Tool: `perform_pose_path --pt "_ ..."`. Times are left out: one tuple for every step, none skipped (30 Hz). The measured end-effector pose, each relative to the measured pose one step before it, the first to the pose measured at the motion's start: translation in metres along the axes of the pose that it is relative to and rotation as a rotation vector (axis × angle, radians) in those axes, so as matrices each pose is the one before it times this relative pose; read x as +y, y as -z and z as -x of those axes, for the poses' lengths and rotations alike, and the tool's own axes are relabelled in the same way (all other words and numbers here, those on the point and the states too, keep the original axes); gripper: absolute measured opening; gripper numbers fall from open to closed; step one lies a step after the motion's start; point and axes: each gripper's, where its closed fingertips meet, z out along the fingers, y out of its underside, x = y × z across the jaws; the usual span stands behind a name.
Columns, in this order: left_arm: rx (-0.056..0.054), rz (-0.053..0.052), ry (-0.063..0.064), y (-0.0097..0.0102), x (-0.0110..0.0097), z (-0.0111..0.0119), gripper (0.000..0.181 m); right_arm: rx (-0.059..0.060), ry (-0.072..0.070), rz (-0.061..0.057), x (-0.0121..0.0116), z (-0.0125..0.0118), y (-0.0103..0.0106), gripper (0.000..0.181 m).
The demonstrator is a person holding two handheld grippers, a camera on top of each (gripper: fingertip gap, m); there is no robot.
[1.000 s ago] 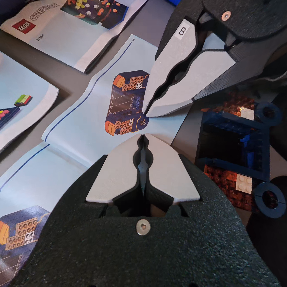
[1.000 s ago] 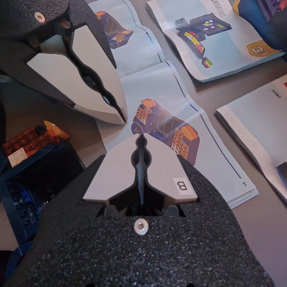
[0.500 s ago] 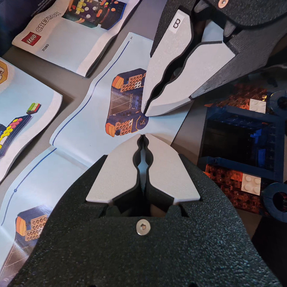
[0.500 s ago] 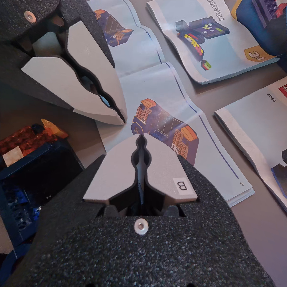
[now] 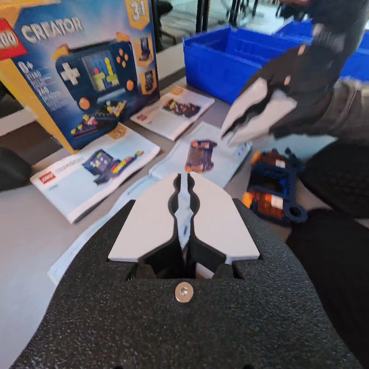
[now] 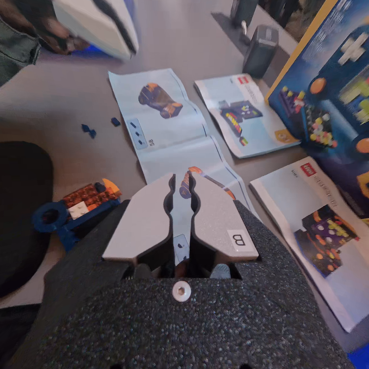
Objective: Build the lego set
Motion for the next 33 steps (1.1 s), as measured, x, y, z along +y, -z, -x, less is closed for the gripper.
perform_pose_path --pt "0.0063 0.0540 -0.0128 0.00824 0.01137 -0.00376 0.007 0.0092 0.0163 -0.0205 -0.00704 0.00144 0.00994 0.012" --pt "0.0052 0.0537 -0.0109 0.00723 0.01353 -0.00534 0.008 0.0104 0.0148 -0.0215 -0.00591 0.00169 0.01057 0.012" --pt "0.0132 0.0565 -0.0167 0.00545 0.01571 -0.00742 0.010 0.0062 0.0127 -0.0204 -0.00419 0.00262 0.01056 0.012" --pt "0.0178 0.0600 -0.0219 0.00333 0.01751 -0.00870 0.013 0.0003 0.0097 -0.0181 -0.00234 0.00348 0.01006 0.012" --pt "0.0105 0.0626 -0.0261 0.00136 0.01833 -0.00741 0.015 -0.0050 0.0052 -0.0133 -0.00001 0.00409 0.00895 0.012" --pt "-0.0103 0.0558 -0.0190 -0.00054 0.01621 -0.00398 0.018 -0.0045 -0.0016 -0.0081 0.00193 0.00385 0.00757 0.012" --pt "-0.0096 0.0396 -0.0114 -0.00187 0.01213 -0.00288 0.020 0.0013 -0.0092 -0.0050 0.00320 0.00270 0.00613 0.012" --pt "0.0042 0.0256 -0.0009 -0.00269 0.00814 -0.00355 0.021 0.0041 -0.0118 -0.0010 0.00415 0.00190 0.00485 0.012" --pt "0.0143 0.0154 0.0029 -0.00271 0.00494 -0.00358 0.021 0.0069 -0.0116 0.0014 0.00415 0.00131 0.00385 0.012" --pt "0.0095 0.0046 0.0038 -0.00249 0.00236 -0.00187 0.021 0.0083 -0.0093 0.0010 0.00366 0.00089 0.00289 0.012" --pt "0.0055 0.0057 0.0050 -0.00209 0.00154 -0.00044 0.021 0.0071 -0.0052 0.0009 0.00318 0.00080 0.00193 0.012" --pt "0.0053 0.0109 0.0044 -0.00192 0.00167 0.00019 0.021 0.0060 -0.0022 0.0027 0.00311 0.00072 0.00095 0.012" --pt "0.0014 0.0125 0.0046 -0.00208 0.00151 0.00097 0.020 0.0077 -0.0005 0.0035 0.00273 0.00030 0.00023 0.012" --pt "-0.0001 0.0162 0.0046 -0.00234 0.00208 0.00114 0.020 0.0089 0.0013 0.0018 0.00207 0.00031 -0.00001 0.012" --pt "0.0051 0.0170 0.0028 -0.00245 0.00221 0.00018 0.019 0.0059 0.0022 0.0007 0.00147 0.00059 -0.00032 0.012" --pt "0.0084 0.0157 0.0008 -0.00263 0.00203 -0.00094 0.018 0.0003 0.0028 0.0019 0.00122 0.00126 -0.00038 0.012" --pt "0.0062 0.0129 -0.0005 -0.00251 0.00171 -0.00095 0.018 -0.0034 0.0038 0.0036 0.00112 0.00145 -0.00051 0.013" --pt "0.0017 -0.0007 -0.0008 -0.00171 -0.00017 -0.00061 0.017 -0.0026 0.0043 0.0035 0.00120 0.00093 -0.00045 0.013" --pt "0.0054 -0.0085 0.0015 -0.00049 -0.00112 -0.00094 0.016 -0.0022 0.0035 0.0042 0.00140 0.00061 -0.00072 0.013" --pt "0.0019 -0.0017 0.0039 -0.00030 0.00004 -0.00025 0.014 -0.0031 0.0022 0.0057 0.00175 0.00039 -0.00090 0.013" --pt "-0.0005 -0.0010 0.0054 -0.00008 0.00034 0.00040 0.011 -0.0016 0.0013 0.0059 0.00211 0.00001 -0.00097 0.013" --pt "-0.0031 -0.0041 0.0077 -0.00015 -0.00003 0.00085 0.009 0.0009 0.0000 0.0038 0.00179 -0.00042 -0.00105 0.013" --pt "0.0012 -0.0048 0.0089 0.00007 -0.00012 0.00036 0.008 0.0001 -0.0018 0.0007 0.00143 -0.00035 -0.00103 0.013" --pt "0.0025 -0.0054 0.0105 0.00000 -0.00008 0.00005 0.008 -0.0029 -0.0041 -0.0008 0.00127 -0.00011 -0.00117 0.013" --pt "0.0012 -0.0052 0.0079 0.00006 -0.00015 -0.00001 0.008 -0.0053 -0.0057 -0.0001 0.00127 0.00026 -0.00129 0.013" --pt "-0.0002 -0.0040 0.0051 0.00000 -0.00001 0.00009 0.008 -0.0055 -0.0052 -0.0010 0.00106 0.00040 -0.00147 0.013" --pt "-0.0009 -0.0027 0.0046 -0.00001 -0.00012 0.00001 0.008 -0.0051 -0.0032 -0.0027 0.00083 0.00041 -0.00154 0.013" --pt "-0.0014 -0.0008 0.0046 0.00005 -0.00014 -0.00005 0.008 -0.0052 -0.0015 -0.0007 0.00103 0.00036 -0.00150 0.013" --pt "-0.0047 -0.0015 0.0075 -0.00003 -0.00012 0.00036 0.008 -0.0035 -0.0002 0.0026 0.00144 -0.00012 -0.00155 0.013" --pt "-0.0147 -0.0063 0.0099 0.00005 -0.00087 0.00163 0.008 -0.0009 0.0000 0.0027 0.00145 -0.00044 -0.00132 0.013" --pt "-0.0159 -0.0170 0.0102 0.00076 -0.00233 0.00147 0.008 -0.0004 -0.0006 0.0000 0.00104 -0.00059 -0.00099 0.013" --pt "-0.0102 -0.0263 0.0108 0.00134 -0.00397 0.00053 0.008 -0.0018 -0.0020 -0.0033 0.00058 -0.00042 -0.00070 0.013" --pt "-0.0147 -0.0325 0.0124 0.00189 -0.00509 0.00078 0.008 -0.0032 -0.0048 -0.0053 0.00041 -0.00026 -0.00047 0.013"
